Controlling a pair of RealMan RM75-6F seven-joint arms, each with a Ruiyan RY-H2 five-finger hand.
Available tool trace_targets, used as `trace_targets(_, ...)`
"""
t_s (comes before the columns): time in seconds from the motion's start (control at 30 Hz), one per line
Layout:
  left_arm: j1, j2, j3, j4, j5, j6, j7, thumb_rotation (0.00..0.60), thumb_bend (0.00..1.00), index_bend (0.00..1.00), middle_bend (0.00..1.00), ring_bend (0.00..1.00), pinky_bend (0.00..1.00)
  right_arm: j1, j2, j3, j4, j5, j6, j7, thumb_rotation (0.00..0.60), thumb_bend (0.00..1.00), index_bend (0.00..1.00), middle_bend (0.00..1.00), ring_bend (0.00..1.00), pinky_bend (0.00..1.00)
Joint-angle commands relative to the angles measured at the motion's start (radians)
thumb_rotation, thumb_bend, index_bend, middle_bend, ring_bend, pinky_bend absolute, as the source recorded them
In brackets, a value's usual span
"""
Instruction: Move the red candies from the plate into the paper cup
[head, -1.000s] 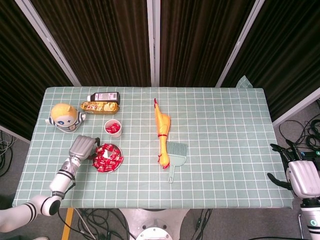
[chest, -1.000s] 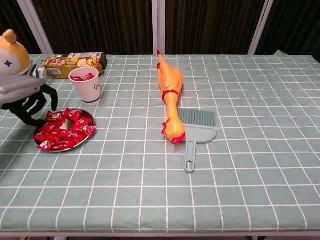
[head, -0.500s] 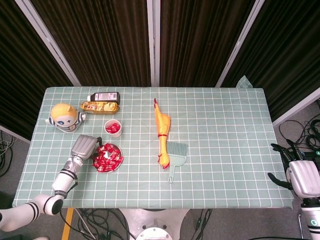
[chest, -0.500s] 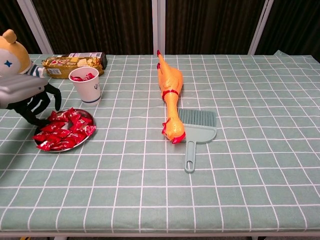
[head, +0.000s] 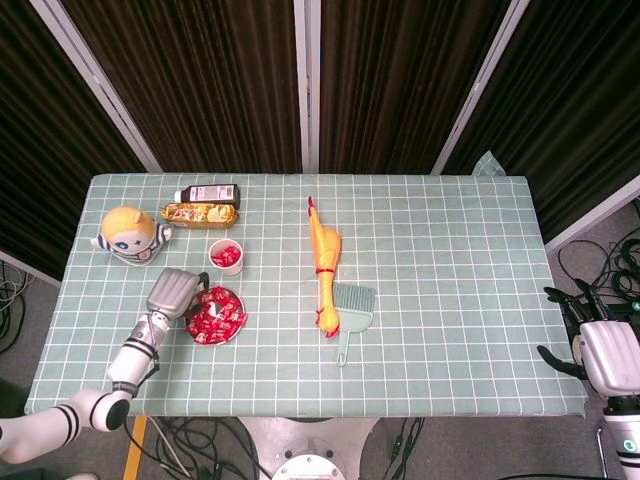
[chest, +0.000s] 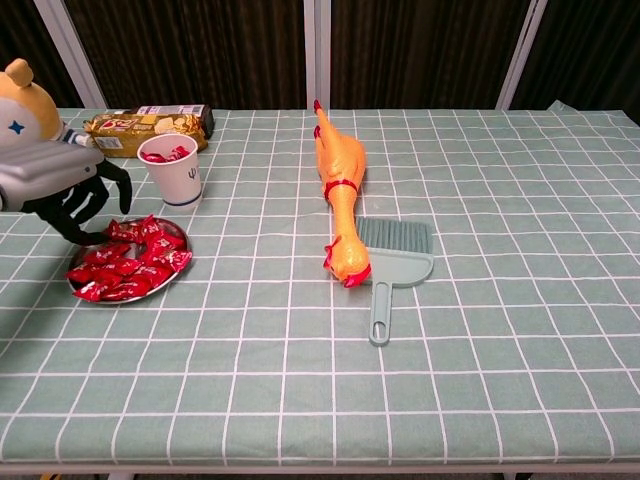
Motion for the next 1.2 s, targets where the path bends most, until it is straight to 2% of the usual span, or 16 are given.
trace_targets(0.03,0.002,0.008,-0.002,-0.021,-0.004,0.01,0.018,0.6,0.27,0.49,0.83,0.72,0.97,0.001,-0.001,-0.001,0.001,-0.001,-0.001,0.001,0.6,0.1,0.17,0.27,0.06,0.31)
trace_targets(0.23,-0.008,-0.005,-0.005,-0.024,-0.024,-0.011,0.04,0.6,0.27,0.49,0.83,0.72,0.97,-0.002,0.001,0.0,0.002,0.003,0.002,0.001,0.6,0.1,0.17,0.27,0.06,0.31)
trace_targets(0.47,-0.028,-0.039,-0.011,0.031,-0.06,-0.058,0.052,0.6,0.27,0.5,0.83,0.72,0.97,-0.004,0.0,0.0,0.004,0.005,0.001,0.004,0.6,0.1,0.17,0.27,0.06,0.31)
trace_targets(0.73,-0.03,-0.05,-0.009,0.058,-0.078,-0.075,0.052,0.6,0.28,0.55,0.84,0.72,0.97,-0.002,0.0,0.001,0.005,0.007,-0.001,0.004,0.6,0.1,0.17,0.27,0.06,0.31)
trace_targets(1.03,-0.027,-0.052,-0.004,0.067,-0.065,-0.072,0.027,0.6,0.36,0.64,0.85,0.73,0.97,-0.002,0.0,0.001,0.003,0.005,-0.001,0.004,0.6,0.1,0.17,0.27,0.06,0.32)
trace_targets(1.2,-0.01,-0.018,-0.008,0.024,-0.036,-0.026,-0.004,0.6,0.38,0.65,0.85,0.73,0.97,-0.003,0.003,0.002,0.001,0.003,0.002,0.003,0.6,0.1,0.17,0.27,0.06,0.32)
